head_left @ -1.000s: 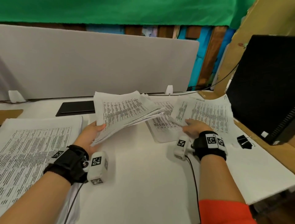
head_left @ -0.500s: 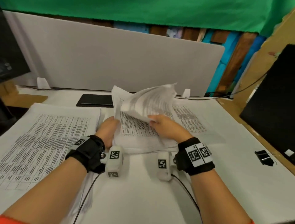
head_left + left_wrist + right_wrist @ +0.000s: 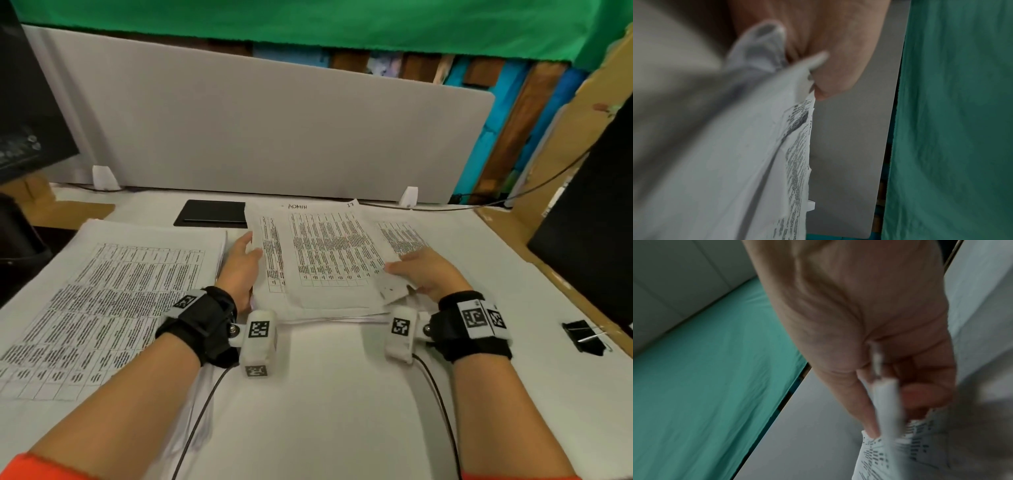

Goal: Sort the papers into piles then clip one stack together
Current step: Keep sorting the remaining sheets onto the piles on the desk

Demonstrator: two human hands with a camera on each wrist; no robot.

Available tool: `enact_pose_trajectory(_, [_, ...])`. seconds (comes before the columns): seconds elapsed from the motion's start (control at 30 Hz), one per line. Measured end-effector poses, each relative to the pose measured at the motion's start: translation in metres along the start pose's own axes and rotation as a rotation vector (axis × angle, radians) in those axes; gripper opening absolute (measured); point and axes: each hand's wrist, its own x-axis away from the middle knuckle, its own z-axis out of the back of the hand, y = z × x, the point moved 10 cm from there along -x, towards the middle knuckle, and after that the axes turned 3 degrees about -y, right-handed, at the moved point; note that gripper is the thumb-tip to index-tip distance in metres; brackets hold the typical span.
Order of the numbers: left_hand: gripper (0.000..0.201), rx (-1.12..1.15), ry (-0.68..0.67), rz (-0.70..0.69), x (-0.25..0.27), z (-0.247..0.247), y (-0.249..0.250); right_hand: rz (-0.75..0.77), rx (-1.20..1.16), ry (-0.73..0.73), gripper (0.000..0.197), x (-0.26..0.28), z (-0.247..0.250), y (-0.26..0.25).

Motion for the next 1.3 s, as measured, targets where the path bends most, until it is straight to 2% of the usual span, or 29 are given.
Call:
enact_pose_trajectory(0.03, [0.049,-0.019,-0.011,-0.004,0.0,-0.001,0.0,0.05,0.002,0.032,0.032,-0.004,0.005,-0.004])
enact_pose_trajectory(0.1, [0.05,-0.046,-0.027,-0.003,-0.002,-0.002,-0.001,0.172,-0.012,0.188,0.018,-0.002,0.021,-0.015])
enact_pose_trajectory(0.17, [0.048,-0.07,-0.02,0.002,-0.001,-0.001,-0.002,0.242,-0.134,0.309,0.021,0.004,0.038,-0.02])
enact_pose_trajectory(0.2, [0.044,-0.073,-0.021,0.002,-0.001,-0.001,-0.002,0.254,-0.224,0.298,0.021,0.005,0.039,-0.019])
enact_pose_trajectory(0.27, [0.035,-0.07,-0.021,0.007,-0.001,-0.002,-0.002,0.224,-0.295,0.208,0.016,0.006,0.03,-0.017])
enact_pose_trajectory(0.37, [0.026,-0.069,-0.025,0.002,-0.003,-0.002,-0.003,0.189,-0.224,0.037,0.008,0.009,0.004,-0.02])
enact_pose_trajectory(0.5, [0.051,-0.119,-0.102,0.001,-0.006,-0.006,-0.005,0.076,-0.142,-0.181,0.019,0.019,-0.032,-0.017])
enact_pose_trajectory(0.57, [0.051,-0.091,-0.129,0.002,-0.007,-0.008,-0.005,0.003,-0.2,-0.259,0.023,0.026,-0.039,-0.017])
enact_pose_trajectory(0.6, [0.047,-0.062,-0.138,0.003,-0.006,-0.01,-0.004,-0.005,-0.248,-0.238,0.026,0.027,-0.033,-0.018])
enact_pose_trajectory(0.63, [0.043,-0.032,-0.14,0.014,-0.008,-0.01,-0.006,0.006,-0.284,-0.147,0.03,0.02,-0.016,-0.015])
enact_pose_trajectory(0.7, [0.031,-0.021,-0.137,0.019,-0.009,-0.011,-0.008,0.028,-0.263,0.155,0.038,0.01,0.037,-0.004])
enact_pose_trajectory(0.77, [0.033,-0.078,-0.144,-0.009,-0.006,-0.013,-0.006,-0.073,-0.053,0.398,0.06,0.009,0.081,0.023])
enact_pose_trajectory(0.83, [0.042,-0.109,-0.14,-0.033,-0.007,-0.013,-0.005,-0.213,0.087,0.49,0.076,0.013,0.108,0.049])
enact_pose_trajectory(0.9, [0.043,-0.108,-0.106,-0.055,-0.008,-0.007,-0.002,-0.244,0.088,0.472,0.074,0.01,0.112,0.059])
enact_pose_trajectory(1.0, [0.041,-0.122,-0.053,-0.11,-0.01,-0.002,0.004,-0.205,0.076,0.305,0.054,0.001,0.094,0.054])
enact_pose_trajectory(1.07, [0.039,-0.163,-0.001,-0.148,-0.01,0.003,0.008,-0.176,0.039,0.195,0.052,-0.011,0.076,0.055])
enact_pose_trajectory(1.1, [0.039,-0.197,0.031,-0.154,-0.012,0.008,0.008,-0.121,0.016,0.202,0.051,-0.015,0.072,0.048])
enact_pose_trajectory(1.13, [0.038,-0.227,0.053,-0.16,-0.013,0.01,0.007,-0.032,0.032,0.268,0.043,-0.012,0.077,0.036])
enact_pose_trajectory(1.2, [0.039,-0.291,0.09,-0.168,-0.016,0.015,0.006,0.18,0.085,0.513,0.029,0.008,0.103,0.007])
enact_pose_trajectory(1.23, [0.039,-0.302,0.115,-0.171,-0.016,0.016,0.007,0.296,0.039,0.649,0.03,0.02,0.119,-0.005])
enact_pose_trajectory(1.27, [0.036,-0.294,0.138,-0.186,-0.016,0.019,0.009,0.387,-0.117,0.737,0.032,0.035,0.131,-0.01])
enact_pose_trajectory(1.3, [0.033,-0.284,0.162,-0.2,-0.017,0.022,0.01,0.447,-0.283,0.776,0.033,0.039,0.139,-0.007])
